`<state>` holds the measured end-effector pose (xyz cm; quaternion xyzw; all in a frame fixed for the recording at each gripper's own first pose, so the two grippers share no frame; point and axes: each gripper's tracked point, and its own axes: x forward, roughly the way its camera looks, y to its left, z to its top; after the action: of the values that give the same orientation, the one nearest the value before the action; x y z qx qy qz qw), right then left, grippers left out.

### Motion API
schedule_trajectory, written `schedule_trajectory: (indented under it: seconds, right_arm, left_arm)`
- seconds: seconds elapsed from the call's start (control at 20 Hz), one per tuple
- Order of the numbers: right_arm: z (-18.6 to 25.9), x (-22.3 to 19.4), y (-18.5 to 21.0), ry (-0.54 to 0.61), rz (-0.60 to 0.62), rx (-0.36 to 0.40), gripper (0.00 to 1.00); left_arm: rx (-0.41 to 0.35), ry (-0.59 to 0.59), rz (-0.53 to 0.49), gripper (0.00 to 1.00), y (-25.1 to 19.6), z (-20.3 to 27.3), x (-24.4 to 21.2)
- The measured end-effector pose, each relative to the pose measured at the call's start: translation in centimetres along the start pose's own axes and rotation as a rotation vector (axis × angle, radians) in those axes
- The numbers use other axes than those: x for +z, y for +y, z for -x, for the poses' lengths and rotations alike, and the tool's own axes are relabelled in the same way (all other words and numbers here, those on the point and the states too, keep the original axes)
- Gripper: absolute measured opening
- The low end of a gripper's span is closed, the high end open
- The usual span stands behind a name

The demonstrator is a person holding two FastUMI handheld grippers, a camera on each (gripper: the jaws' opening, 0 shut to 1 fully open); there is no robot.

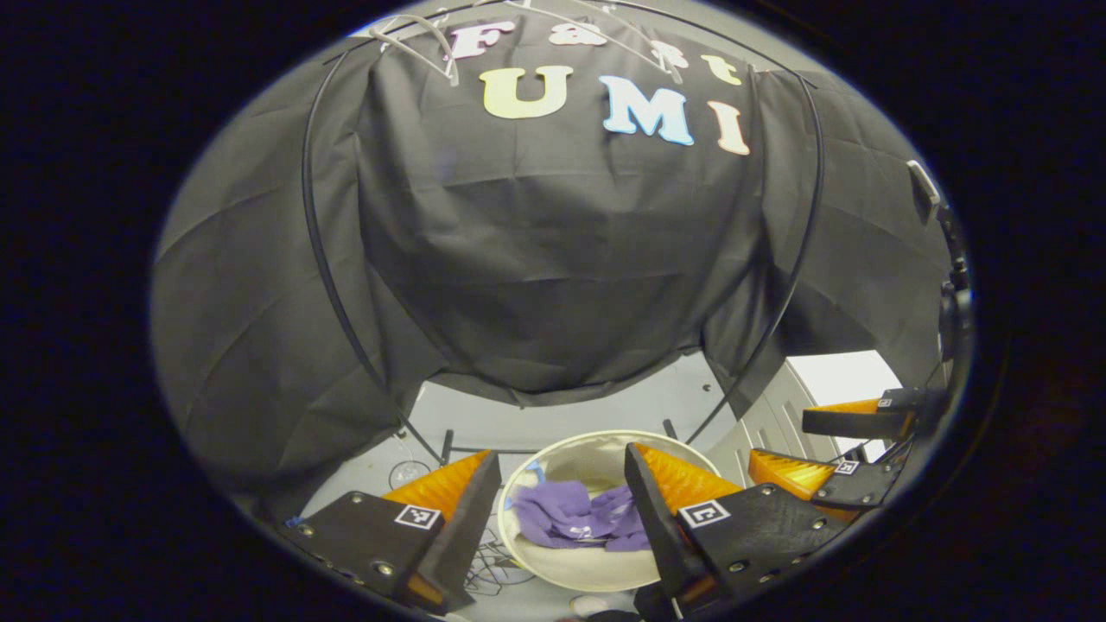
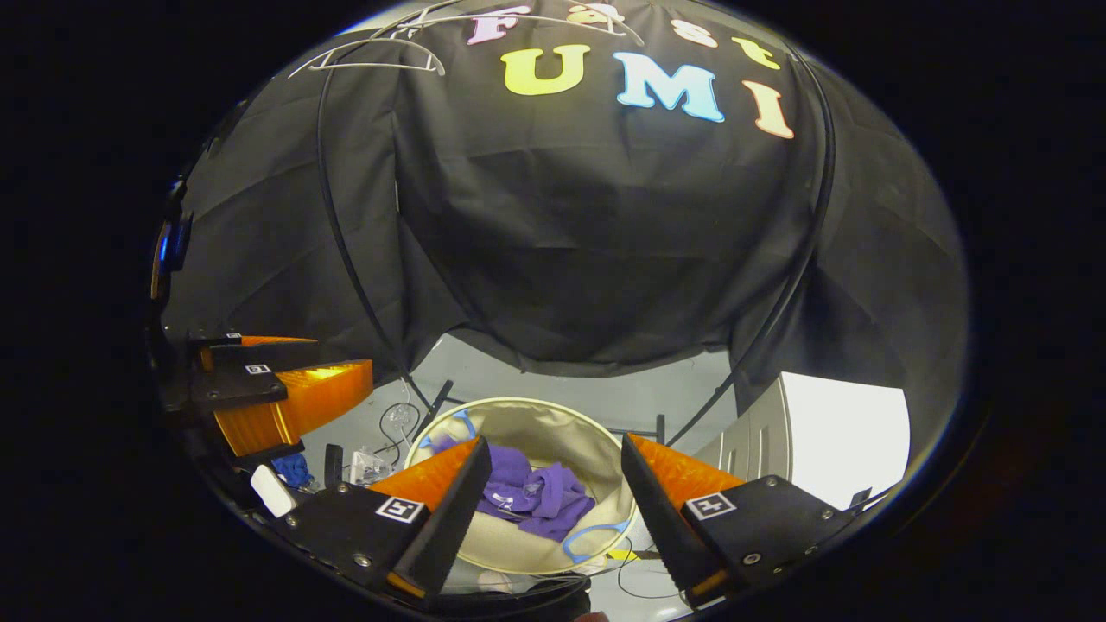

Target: Grasp the clothes on the hanger with both hands and then place them into the laundry hamper below.

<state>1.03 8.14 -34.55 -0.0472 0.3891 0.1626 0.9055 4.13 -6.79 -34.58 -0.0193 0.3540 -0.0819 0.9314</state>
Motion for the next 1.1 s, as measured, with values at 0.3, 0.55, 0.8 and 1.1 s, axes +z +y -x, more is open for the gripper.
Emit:
schedule_trajectory:
  seconds: [0.3, 0.55, 0.8, 1.1]
  right_arm:
    - [3.6, 4.3, -0.7, -0.135, -0.011, -0.063, 0.94]
    - [8.8, 9.9, -1.7, -0.301, -0.027, -0.116, 0.94]
    - [14.0, 14.0, -3.0, -0.43, -0.037, -0.152, 0.94]
    - [19.4, 17.7, -5.3, -0.545, -0.054, -0.191, 0.94]
  left_arm:
    - [0.026, -0.139, -0.014, 0.84, 1.0, 3.1, 5.4]
    - [0.023, -0.333, -0.025, 0.84, 1.2, 8.7, 13.9]
    - [0.016, -0.483, -0.023, 0.84, 0.9, 12.7, 19.9]
    - [0.026, -0.592, -0.021, 0.84, 0.5, 20.2, 23.5]
